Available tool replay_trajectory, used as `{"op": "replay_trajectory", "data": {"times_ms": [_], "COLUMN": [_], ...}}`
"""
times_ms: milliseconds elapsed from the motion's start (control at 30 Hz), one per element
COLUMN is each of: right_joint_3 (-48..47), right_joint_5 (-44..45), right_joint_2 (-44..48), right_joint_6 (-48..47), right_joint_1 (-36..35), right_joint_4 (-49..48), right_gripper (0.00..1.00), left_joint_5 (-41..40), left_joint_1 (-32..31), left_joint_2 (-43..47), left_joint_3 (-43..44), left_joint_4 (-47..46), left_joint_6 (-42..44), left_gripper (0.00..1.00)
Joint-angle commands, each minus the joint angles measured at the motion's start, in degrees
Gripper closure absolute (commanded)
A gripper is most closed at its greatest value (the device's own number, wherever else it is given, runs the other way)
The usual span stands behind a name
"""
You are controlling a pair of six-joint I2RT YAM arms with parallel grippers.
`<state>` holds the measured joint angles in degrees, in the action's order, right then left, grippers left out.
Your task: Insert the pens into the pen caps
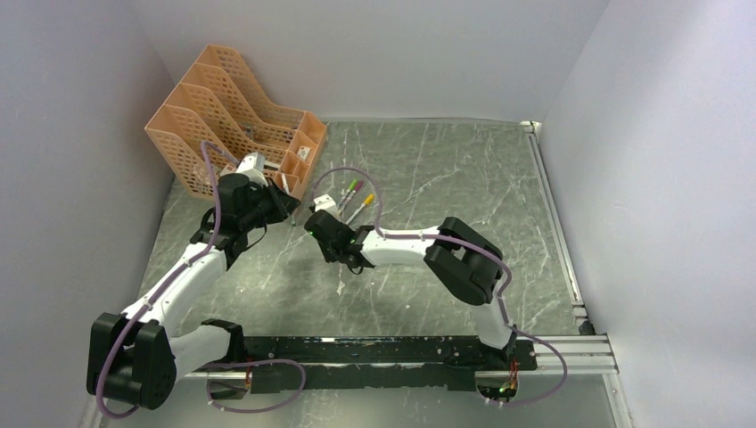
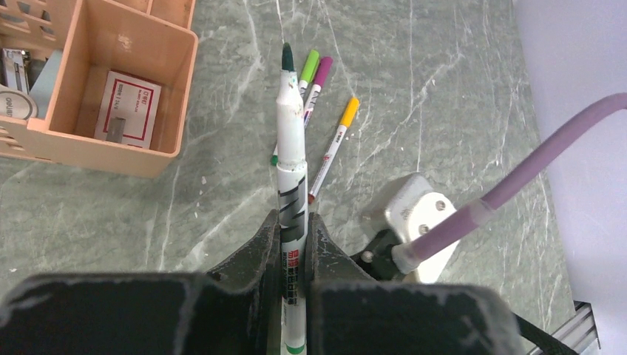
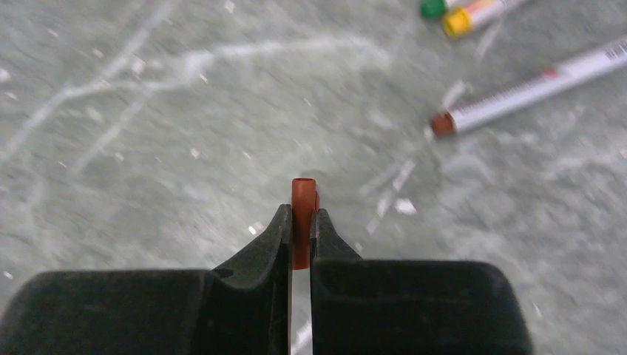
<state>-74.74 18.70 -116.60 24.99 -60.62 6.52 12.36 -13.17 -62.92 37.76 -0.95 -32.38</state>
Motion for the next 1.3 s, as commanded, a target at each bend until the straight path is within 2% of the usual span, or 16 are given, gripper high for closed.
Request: {"op": "replay_trajectory", "data": {"times_ms": [0, 200, 333, 467, 633, 867, 1000, 1067, 1267], "right_joint_3": [5.0, 14.4, 22.0, 26.0, 26.5, 25.4, 26.4, 27.1, 26.8], "right_joint_5": [5.1, 13.9, 14.3, 12.7, 12.2, 12.0, 12.8, 11.9, 10.1], "right_joint_2": [6.6, 18.1, 23.8, 24.3, 23.3, 23.9, 25.5, 26.2, 25.6], "right_joint_6": [4.6, 13.8, 18.3, 19.7, 20.4, 19.4, 19.9, 19.8, 20.1], "right_joint_1": [0.0, 0.1, 1.8, 3.8, 5.0, 5.1, 5.0, 4.9, 2.9], "right_joint_4": [4.1, 5.7, 4.8, 3.4, 3.0, 2.5, 2.7, 2.1, 1.8], "right_gripper": [1.0, 1.0, 1.0, 1.0, 0.99, 0.68, 0.63, 0.63, 1.0], "left_joint_5": [2.8, 5.3, 7.3, 9.0, 9.5, 11.4, 11.9, 12.2, 12.7], "left_joint_1": [0.6, 0.6, 0.6, 0.6, 0.6, 0.6, 0.6, 0.6, 0.6], "left_joint_2": [-0.3, -1.6, -3.2, -4.4, -5.0, -6.2, -6.6, -6.8, -7.3], "left_joint_3": [-0.4, -0.9, -1.4, -1.5, -1.1, -1.5, -1.4, -1.3, -1.4], "left_joint_4": [-1.0, -2.3, -4.2, -5.7, -5.2, -5.4, -5.6, -5.9, -6.5], "left_joint_6": [0.4, -0.2, -0.5, -0.9, -0.4, -0.1, 0.0, 0.0, -0.2], "left_gripper": [0.93, 0.93, 0.93, 0.93, 0.93, 0.93, 0.93, 0.93, 0.93]}}
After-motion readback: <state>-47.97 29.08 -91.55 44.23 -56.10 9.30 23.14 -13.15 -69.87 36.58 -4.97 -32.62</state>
